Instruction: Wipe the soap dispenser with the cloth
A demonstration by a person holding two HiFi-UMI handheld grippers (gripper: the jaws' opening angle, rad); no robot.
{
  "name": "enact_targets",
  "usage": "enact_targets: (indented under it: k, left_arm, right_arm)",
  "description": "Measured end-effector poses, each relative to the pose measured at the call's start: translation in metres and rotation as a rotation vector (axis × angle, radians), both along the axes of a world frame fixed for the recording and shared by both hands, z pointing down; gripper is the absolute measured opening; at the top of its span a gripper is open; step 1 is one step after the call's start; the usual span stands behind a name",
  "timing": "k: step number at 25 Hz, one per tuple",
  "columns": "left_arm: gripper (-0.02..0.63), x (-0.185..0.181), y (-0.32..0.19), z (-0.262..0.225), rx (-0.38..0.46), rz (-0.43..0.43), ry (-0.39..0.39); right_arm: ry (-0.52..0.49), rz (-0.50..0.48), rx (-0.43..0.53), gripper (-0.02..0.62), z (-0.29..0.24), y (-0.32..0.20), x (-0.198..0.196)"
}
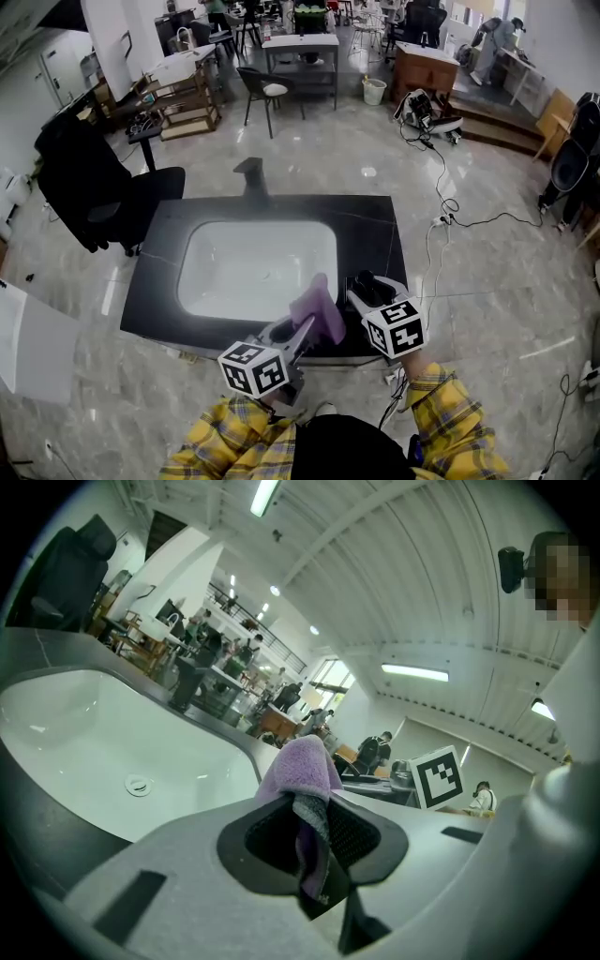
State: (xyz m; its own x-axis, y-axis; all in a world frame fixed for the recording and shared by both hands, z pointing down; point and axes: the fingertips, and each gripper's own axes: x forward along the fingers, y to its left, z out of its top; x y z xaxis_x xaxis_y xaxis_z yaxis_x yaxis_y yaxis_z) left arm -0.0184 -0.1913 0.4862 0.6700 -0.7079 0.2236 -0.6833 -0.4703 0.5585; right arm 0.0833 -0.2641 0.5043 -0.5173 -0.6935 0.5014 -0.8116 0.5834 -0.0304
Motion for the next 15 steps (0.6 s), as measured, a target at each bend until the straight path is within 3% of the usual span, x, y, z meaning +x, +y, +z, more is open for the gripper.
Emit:
enact_targets:
  k: [9, 15]
  left_arm:
    - [0.064, 0.003, 0.004, -0.001, 0.004, 0.006, 0.007]
    - [0.064, 0.0, 0.005, -0.001, 0.006, 0.007, 0.017]
  right_arm:
    - [0.025, -0.018, 0.039, 0.192, 0.0, 0.002, 0.0]
    - [-0.028, 0.015, 0.064, 0.204, -0.003, 0.017, 0.01]
